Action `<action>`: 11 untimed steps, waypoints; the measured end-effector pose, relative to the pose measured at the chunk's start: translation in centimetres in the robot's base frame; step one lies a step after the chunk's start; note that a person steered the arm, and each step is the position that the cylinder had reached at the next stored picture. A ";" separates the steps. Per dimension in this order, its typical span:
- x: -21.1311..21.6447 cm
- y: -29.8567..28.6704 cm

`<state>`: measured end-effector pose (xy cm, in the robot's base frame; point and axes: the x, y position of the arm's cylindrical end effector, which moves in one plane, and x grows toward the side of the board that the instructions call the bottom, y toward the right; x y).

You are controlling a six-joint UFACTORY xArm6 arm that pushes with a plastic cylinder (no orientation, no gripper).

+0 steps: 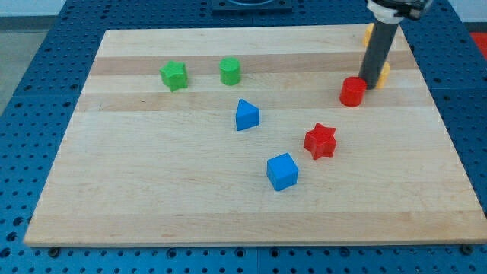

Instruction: Move the yellow heart close to the yellow hexagon

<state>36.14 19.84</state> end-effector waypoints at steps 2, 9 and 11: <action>1.3 2.8; -2.8 0.8; -5.0 0.6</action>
